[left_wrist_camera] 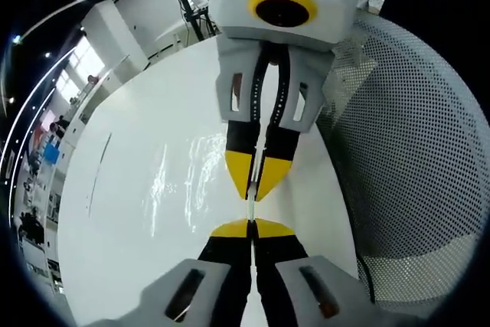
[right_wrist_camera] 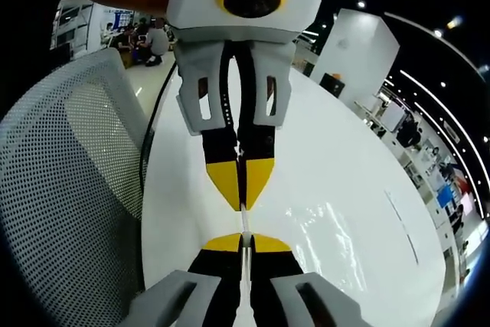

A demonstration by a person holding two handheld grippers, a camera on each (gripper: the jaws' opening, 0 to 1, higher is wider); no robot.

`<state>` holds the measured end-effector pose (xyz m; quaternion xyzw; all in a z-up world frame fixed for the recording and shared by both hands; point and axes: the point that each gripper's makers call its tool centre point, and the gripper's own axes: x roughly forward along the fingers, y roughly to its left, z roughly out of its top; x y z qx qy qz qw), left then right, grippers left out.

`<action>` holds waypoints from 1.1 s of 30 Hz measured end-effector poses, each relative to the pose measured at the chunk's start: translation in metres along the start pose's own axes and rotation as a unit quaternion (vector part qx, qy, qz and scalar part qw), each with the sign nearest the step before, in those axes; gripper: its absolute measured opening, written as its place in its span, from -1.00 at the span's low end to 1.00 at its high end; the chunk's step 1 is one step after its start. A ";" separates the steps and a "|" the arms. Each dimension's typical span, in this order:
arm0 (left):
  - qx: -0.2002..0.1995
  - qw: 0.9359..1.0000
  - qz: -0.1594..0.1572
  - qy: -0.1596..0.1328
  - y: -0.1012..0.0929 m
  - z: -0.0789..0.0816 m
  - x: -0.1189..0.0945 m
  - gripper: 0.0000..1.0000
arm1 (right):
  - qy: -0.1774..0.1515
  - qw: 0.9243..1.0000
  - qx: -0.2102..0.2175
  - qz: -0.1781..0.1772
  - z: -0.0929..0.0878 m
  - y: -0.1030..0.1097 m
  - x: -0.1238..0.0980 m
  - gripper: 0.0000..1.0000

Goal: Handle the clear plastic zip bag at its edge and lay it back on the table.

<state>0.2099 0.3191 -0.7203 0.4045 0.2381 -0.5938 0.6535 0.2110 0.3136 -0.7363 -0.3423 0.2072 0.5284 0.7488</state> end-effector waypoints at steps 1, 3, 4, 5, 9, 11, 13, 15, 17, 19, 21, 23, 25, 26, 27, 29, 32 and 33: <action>0.000 1.000 0.000 0.000 0.000 0.000 0.000 -1.00 | 0.000 1.000 0.000 0.000 0.000 0.000 0.000 -1.00; -0.002 1.000 0.001 0.000 -0.001 0.000 -0.001 -1.00 | 0.001 1.000 -0.001 0.001 0.000 0.000 0.000 -1.00; -0.002 1.000 0.001 0.000 -0.001 0.000 -0.001 -1.00 | 0.001 1.000 -0.001 0.001 0.000 0.000 0.000 -1.00; -0.002 1.000 0.001 0.000 -0.001 -0.001 -0.001 -1.00 | 0.001 1.000 -0.001 0.002 0.000 0.001 0.000 -1.00; -0.002 1.000 0.002 -0.002 -0.001 -0.002 -0.002 -1.00 | 0.000 1.000 0.000 0.001 0.000 0.001 0.001 -1.00; -0.002 1.000 0.003 -0.002 0.000 -0.003 -0.002 -1.00 | 0.001 1.000 0.000 0.001 0.000 0.001 0.001 -1.00; -0.001 1.000 0.002 -0.002 -0.001 -0.004 -0.003 -1.00 | 0.001 1.000 -0.001 0.001 0.000 0.001 0.001 -1.00; -0.001 1.000 0.002 -0.003 -0.001 -0.005 -0.003 -1.00 | 0.000 1.000 0.000 0.001 0.000 0.001 0.001 -1.00; -0.001 1.000 0.003 -0.003 0.000 -0.006 -0.003 -1.00 | 0.000 1.000 -0.001 0.001 0.000 0.002 0.001 -1.00; -0.001 1.000 0.004 -0.003 0.000 -0.006 -0.003 -1.00 | 0.001 1.000 -0.001 0.000 0.000 0.002 0.000 -1.00; -0.002 1.000 0.007 -0.004 0.000 -0.006 -0.003 -1.00 | 0.000 1.000 -0.001 -0.001 0.000 0.001 0.000 -1.00; -0.004 1.000 0.009 -0.005 0.001 -0.006 -0.004 -1.00 | 0.000 1.000 0.000 -0.001 0.000 0.001 0.000 -1.00; -0.004 1.000 0.009 -0.005 0.001 -0.006 -0.004 -1.00 | 0.000 1.000 0.000 -0.001 0.000 0.001 0.000 -1.00; -0.003 1.000 0.009 -0.005 0.001 -0.005 -0.004 -1.00 | 0.000 1.000 -0.001 -0.001 0.000 0.000 0.000 -1.00; -0.003 1.000 0.009 -0.005 0.001 -0.005 -0.004 -1.00 | 0.000 1.000 0.000 -0.001 0.000 0.001 0.000 -1.00; -0.003 1.000 0.009 -0.007 0.001 -0.004 -0.005 -1.00 | 0.000 1.000 0.001 -0.002 0.000 0.001 -0.001 -1.00; -0.003 1.000 0.010 -0.007 0.001 -0.005 -0.005 -1.00 | 0.001 1.000 0.001 -0.003 -0.001 0.001 -0.002 -1.00; -0.004 1.000 0.011 -0.007 0.001 -0.005 -0.005 -1.00 | 0.002 1.000 0.001 -0.003 -0.001 0.001 -0.002 -1.00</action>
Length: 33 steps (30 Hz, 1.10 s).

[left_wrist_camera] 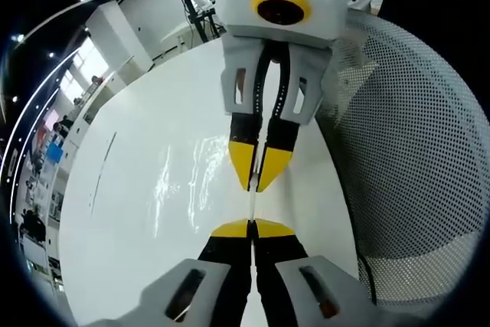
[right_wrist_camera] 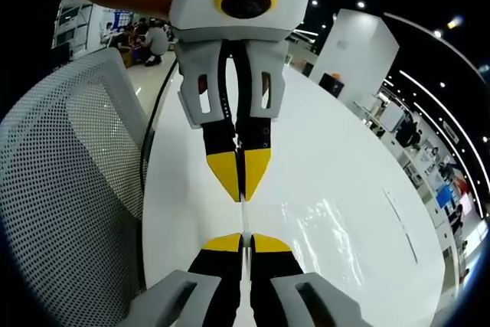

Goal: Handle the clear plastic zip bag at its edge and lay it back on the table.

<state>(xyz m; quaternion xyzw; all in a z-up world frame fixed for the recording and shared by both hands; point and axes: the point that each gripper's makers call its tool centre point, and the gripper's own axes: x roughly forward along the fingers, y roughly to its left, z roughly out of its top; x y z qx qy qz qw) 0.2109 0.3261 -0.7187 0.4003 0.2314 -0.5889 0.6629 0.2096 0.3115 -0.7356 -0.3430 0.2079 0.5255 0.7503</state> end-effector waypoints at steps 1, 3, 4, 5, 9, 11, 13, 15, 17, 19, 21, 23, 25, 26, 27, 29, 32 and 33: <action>0.000 1.000 0.000 0.000 0.000 0.000 0.000 -1.00 | 0.000 1.000 0.000 0.000 0.000 0.000 0.000 -1.00; -0.002 1.000 0.000 0.000 0.000 0.000 0.000 -1.00 | 0.000 1.000 0.001 -0.001 -0.001 0.000 -0.001 -1.00; -0.003 1.000 0.001 -0.001 -0.001 0.000 0.000 -1.00 | 0.000 1.000 0.001 -0.001 -0.001 0.000 -0.002 -1.00; -0.004 1.000 0.001 -0.001 -0.001 0.000 0.000 -1.00 | 0.000 1.000 0.002 -0.001 -0.001 0.001 -0.002 -1.00; -0.004 1.000 0.001 -0.001 -0.001 0.000 -0.001 -1.00 | 0.001 1.000 0.001 -0.001 -0.001 0.000 -0.002 -1.00; -0.005 1.000 0.002 -0.001 -0.001 0.000 -0.001 -1.00 | 0.001 1.000 0.001 -0.002 -0.001 0.000 -0.003 -1.00; -0.007 1.000 0.003 -0.002 0.000 0.000 -0.002 -1.00 | 0.001 1.000 0.002 -0.003 -0.002 -0.001 -0.003 -1.00; -0.007 1.000 0.004 -0.001 0.000 0.000 -0.002 -1.00 | 0.002 1.000 0.002 -0.004 -0.002 -0.002 -0.003 -1.00; -0.007 1.000 0.005 -0.001 0.000 0.000 -0.003 -1.00 | 0.002 1.000 0.002 -0.005 -0.003 -0.002 -0.004 -1.00; -0.008 1.000 0.006 -0.001 0.001 0.000 -0.003 -1.00 | 0.002 1.000 0.003 -0.006 -0.004 -0.002 -0.005 -1.00; -0.009 1.000 0.006 -0.001 0.000 0.000 -0.004 -1.00 | 0.003 1.000 0.003 -0.006 -0.005 -0.002 -0.006 -1.00; -0.010 1.000 0.005 0.000 0.001 0.000 -0.004 -1.00 | 0.004 1.000 0.003 -0.006 -0.006 -0.001 -0.007 -1.00; -0.011 1.000 0.006 -0.001 0.001 -0.001 -0.004 -1.00 | 0.004 1.000 0.004 -0.006 -0.006 -0.002 -0.006 -1.00; -0.011 1.000 0.007 -0.001 0.001 -0.001 -0.004 -1.00 | 0.004 1.000 0.005 -0.007 -0.007 -0.003 -0.006 -1.00; -0.012 1.000 0.007 -0.001 0.002 -0.001 -0.004 -1.00 | 0.004 1.000 0.006 -0.007 -0.007 -0.003 -0.007 -1.00; -0.013 1.000 0.007 -0.001 0.002 -0.001 -0.005 -1.00 | 0.004 1.000 0.006 -0.007 -0.008 -0.003 -0.007 -1.00; -0.013 1.000 0.007 0.000 0.002 -0.002 -0.005 -1.00 | 0.005 1.000 0.004 -0.007 -0.009 -0.004 -0.008 -1.00; -0.014 1.000 0.008 0.000 0.002 -0.003 -0.006 -1.00 | 0.005 1.000 0.004 -0.007 -0.009 -0.004 -0.008 -1.00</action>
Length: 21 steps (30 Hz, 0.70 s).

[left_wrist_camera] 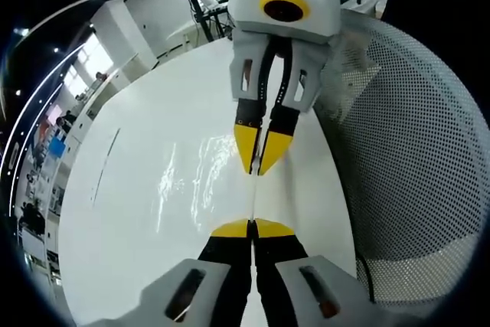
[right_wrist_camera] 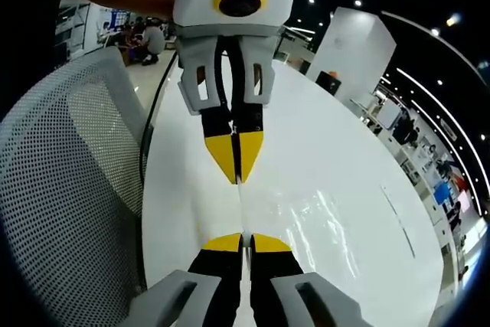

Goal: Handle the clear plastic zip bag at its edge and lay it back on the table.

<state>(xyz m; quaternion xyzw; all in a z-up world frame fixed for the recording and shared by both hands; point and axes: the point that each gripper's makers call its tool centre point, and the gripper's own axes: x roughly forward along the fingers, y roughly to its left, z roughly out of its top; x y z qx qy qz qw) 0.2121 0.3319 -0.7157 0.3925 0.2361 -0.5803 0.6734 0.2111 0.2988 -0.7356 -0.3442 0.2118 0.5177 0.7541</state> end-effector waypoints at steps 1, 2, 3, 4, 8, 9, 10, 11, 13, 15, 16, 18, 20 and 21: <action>-0.001 1.000 0.000 0.000 0.000 -0.001 0.000 -1.00 | 0.000 1.000 0.000 0.000 0.000 0.000 0.000 -1.00; -0.001 1.000 0.001 0.000 0.000 -0.001 -0.001 -1.00 | 0.000 1.000 0.001 0.000 -0.001 -0.001 0.000 -1.00; -0.002 1.000 0.001 0.001 0.000 -0.002 -0.001 -1.00 | 0.001 1.000 0.001 -0.001 -0.002 0.000 -0.001 -1.00; -0.002 1.000 0.001 0.001 0.000 -0.003 -0.002 -1.00 | 0.001 1.000 0.001 -0.001 -0.002 0.000 -0.002 -1.00; -0.003 1.000 0.003 0.003 0.003 -0.007 -0.003 -1.00 | 0.003 1.000 0.003 -0.001 -0.005 -0.001 -0.003 -1.00; -0.003 1.000 0.004 0.004 0.003 -0.007 -0.004 -1.00 | 0.003 1.000 0.003 -0.002 -0.006 -0.002 -0.002 -1.00; -0.003 1.000 0.004 0.005 0.003 -0.007 -0.004 -1.00 | 0.004 1.000 0.003 -0.002 -0.007 -0.002 -0.002 -1.00; -0.002 1.000 0.005 0.006 0.004 -0.008 -0.004 -1.00 | 0.004 1.000 0.003 -0.002 -0.008 -0.002 -0.003 -1.00; -0.003 1.000 0.005 0.006 0.004 -0.009 -0.004 -1.00 | 0.005 1.000 0.005 -0.003 -0.009 -0.002 -0.003 -1.00; -0.004 1.000 0.006 0.006 0.004 -0.010 -0.004 -1.00 | 0.005 1.000 0.006 -0.004 -0.009 -0.002 -0.005 -1.00; -0.005 1.000 0.006 0.006 0.005 -0.010 -0.004 -1.00 | 0.005 1.000 0.006 -0.004 -0.010 -0.003 -0.005 -1.00; -0.006 1.000 0.007 0.006 0.005 -0.010 -0.005 -1.00 | 0.005 1.000 0.007 -0.004 -0.011 -0.003 -0.006 -1.00; -0.007 1.000 0.008 0.005 0.005 -0.010 -0.005 -1.00 | 0.005 1.000 0.008 -0.005 -0.011 -0.004 -0.006 -1.00; -0.006 1.000 0.008 0.005 0.005 -0.010 -0.005 -1.00 | 0.005 1.000 0.008 -0.005 -0.010 -0.004 -0.006 -1.00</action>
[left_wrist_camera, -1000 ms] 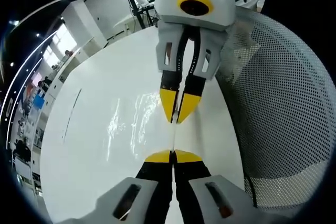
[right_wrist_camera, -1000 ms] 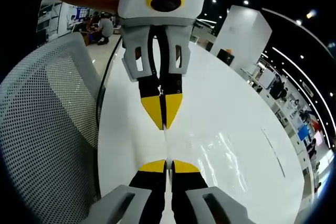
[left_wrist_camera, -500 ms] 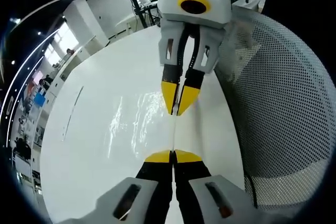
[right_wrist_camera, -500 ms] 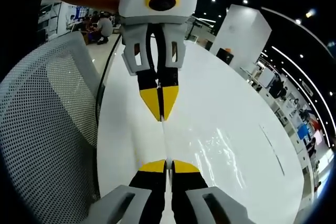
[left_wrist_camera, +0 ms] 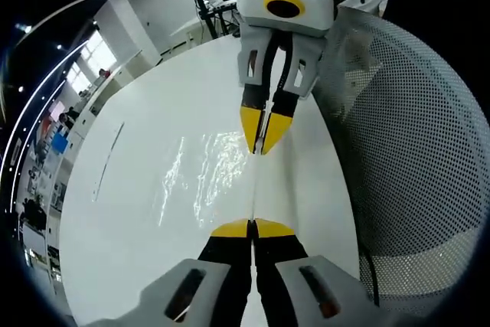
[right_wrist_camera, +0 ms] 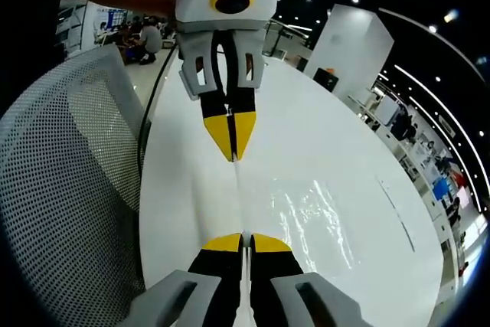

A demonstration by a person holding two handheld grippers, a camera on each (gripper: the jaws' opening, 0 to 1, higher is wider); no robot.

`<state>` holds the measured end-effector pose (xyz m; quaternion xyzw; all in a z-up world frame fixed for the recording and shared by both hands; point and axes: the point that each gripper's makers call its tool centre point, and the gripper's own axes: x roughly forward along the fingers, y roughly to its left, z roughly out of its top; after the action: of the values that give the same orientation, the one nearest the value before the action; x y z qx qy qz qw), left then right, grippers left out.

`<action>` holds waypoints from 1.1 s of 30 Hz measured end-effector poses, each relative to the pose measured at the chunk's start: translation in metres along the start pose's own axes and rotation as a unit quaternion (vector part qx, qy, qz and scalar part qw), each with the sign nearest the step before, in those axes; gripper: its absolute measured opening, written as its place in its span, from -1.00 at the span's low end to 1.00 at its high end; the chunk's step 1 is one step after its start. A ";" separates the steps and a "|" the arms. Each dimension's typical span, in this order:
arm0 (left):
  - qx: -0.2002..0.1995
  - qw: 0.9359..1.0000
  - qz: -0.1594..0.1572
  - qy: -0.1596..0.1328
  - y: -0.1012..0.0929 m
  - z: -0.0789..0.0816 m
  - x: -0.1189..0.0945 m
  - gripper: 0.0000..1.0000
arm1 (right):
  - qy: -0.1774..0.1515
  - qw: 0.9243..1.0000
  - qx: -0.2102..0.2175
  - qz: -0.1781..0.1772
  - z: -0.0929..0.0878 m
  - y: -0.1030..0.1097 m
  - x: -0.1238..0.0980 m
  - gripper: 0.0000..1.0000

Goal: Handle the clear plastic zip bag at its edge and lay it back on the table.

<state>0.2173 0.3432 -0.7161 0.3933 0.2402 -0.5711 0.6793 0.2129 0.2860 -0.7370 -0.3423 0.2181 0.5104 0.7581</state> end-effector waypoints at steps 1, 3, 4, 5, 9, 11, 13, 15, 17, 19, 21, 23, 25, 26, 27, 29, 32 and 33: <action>0.000 1.000 0.000 0.000 0.000 0.000 0.000 -1.00 | 0.000 1.000 0.000 0.000 0.000 0.000 0.000 -1.00; 0.000 1.000 0.001 0.000 0.000 0.000 -0.001 -1.00 | 0.000 1.000 0.000 -0.001 -0.001 -0.002 0.000 -1.00; 0.000 1.000 0.002 0.000 0.001 -0.001 -0.001 -1.00 | 0.000 1.000 0.000 -0.001 -0.001 -0.002 0.000 -1.00; -0.001 1.000 0.002 0.000 0.001 -0.001 -0.002 -1.00 | 0.000 1.000 0.000 -0.001 -0.002 -0.002 0.000 -1.00; -0.002 1.000 0.003 0.000 0.001 -0.002 -0.003 -1.00 | 0.001 1.000 0.000 -0.002 -0.003 -0.003 -0.001 -1.00; -0.002 1.000 0.004 0.000 0.001 -0.003 -0.004 -1.00 | 0.001 1.000 0.000 -0.003 -0.003 -0.003 -0.002 -1.00; -0.003 1.000 0.004 0.001 0.002 -0.003 -0.004 -1.00 | 0.001 1.000 0.000 -0.003 -0.004 -0.003 -0.002 -1.00; -0.003 1.000 0.005 0.001 0.001 -0.003 -0.005 -1.00 | 0.002 1.000 0.002 -0.004 -0.004 -0.003 -0.003 -1.00; -0.005 1.000 0.005 0.000 0.002 -0.004 -0.005 -1.00 | 0.002 1.000 0.003 -0.005 -0.005 -0.005 -0.003 -1.00; -0.005 1.000 0.006 0.001 0.002 -0.005 -0.005 -1.00 | 0.004 1.000 0.003 -0.007 -0.007 -0.007 -0.004 -1.00; -0.006 1.000 0.007 0.002 0.003 -0.006 -0.006 -1.00 | 0.006 1.000 0.003 -0.009 -0.008 -0.008 -0.005 -1.00; -0.006 1.000 0.009 0.002 0.004 -0.008 -0.006 -1.00 | 0.007 1.000 0.004 -0.011 -0.010 -0.010 -0.007 -1.00; -0.007 1.000 0.009 0.003 0.004 -0.009 -0.007 -1.00 | 0.009 1.000 0.004 -0.012 -0.013 -0.012 -0.007 -1.00; -0.008 1.000 0.010 0.003 0.005 -0.009 -0.007 -1.00 | 0.010 1.000 0.005 -0.013 -0.014 -0.012 -0.008 -1.00; -0.008 1.000 0.010 0.003 0.005 -0.010 -0.007 -1.00 | 0.011 1.000 0.005 -0.013 -0.015 -0.012 -0.009 -1.00; -0.010 1.000 0.011 0.003 0.005 -0.010 -0.008 -1.00 | 0.012 1.000 0.006 -0.014 -0.015 -0.012 -0.010 -1.00; -0.013 1.000 0.010 0.004 0.005 -0.011 -0.008 -1.00 | 0.013 1.000 0.006 -0.014 -0.017 -0.013 -0.010 -1.00; -0.013 1.000 0.010 0.004 0.005 -0.011 -0.008 -1.00 | 0.014 1.000 0.006 -0.014 -0.018 -0.013 -0.010 -1.00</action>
<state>0.2217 0.3565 -0.7151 0.3891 0.2467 -0.5594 0.6890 0.2212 0.2633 -0.7381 -0.3475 0.2267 0.4933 0.7645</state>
